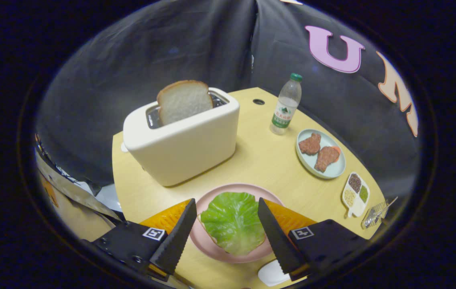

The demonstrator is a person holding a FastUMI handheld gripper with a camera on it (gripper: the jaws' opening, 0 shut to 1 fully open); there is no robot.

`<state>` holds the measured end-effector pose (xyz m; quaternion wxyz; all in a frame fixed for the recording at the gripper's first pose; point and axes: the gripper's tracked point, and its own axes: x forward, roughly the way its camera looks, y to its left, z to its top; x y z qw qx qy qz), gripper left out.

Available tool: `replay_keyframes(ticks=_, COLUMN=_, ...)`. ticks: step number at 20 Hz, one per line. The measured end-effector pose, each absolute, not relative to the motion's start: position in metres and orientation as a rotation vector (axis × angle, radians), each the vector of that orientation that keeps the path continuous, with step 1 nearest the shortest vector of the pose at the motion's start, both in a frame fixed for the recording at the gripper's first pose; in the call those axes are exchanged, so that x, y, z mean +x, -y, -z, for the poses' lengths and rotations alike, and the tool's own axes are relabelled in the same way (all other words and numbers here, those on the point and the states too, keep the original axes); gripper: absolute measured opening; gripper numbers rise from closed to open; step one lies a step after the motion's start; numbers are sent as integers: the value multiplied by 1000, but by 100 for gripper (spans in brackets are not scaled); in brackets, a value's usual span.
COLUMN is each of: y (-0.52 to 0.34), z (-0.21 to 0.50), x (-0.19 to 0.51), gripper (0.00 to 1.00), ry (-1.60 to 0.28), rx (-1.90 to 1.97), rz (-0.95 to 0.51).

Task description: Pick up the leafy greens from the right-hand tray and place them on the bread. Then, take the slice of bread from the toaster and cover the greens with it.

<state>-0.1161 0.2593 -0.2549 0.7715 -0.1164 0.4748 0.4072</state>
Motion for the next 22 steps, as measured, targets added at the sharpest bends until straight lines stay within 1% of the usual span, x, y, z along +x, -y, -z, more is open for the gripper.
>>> replay_keyframes(ticks=5, y=-291, z=213, x=-99, gripper=98, ry=-1003, rx=-209, rz=-897)
replay_keyframes(ticks=10, y=-336, z=187, x=-83, gripper=97, ry=-1039, rx=-130, rz=-907)
replay_keyframes(ticks=16, y=-380, z=178, x=-71, gripper=97, ry=-1147, rx=3, rz=-875)
replay_keyframes(ticks=22, y=-408, z=186, x=-64, gripper=97, ry=-1183, rx=15, rz=-873)
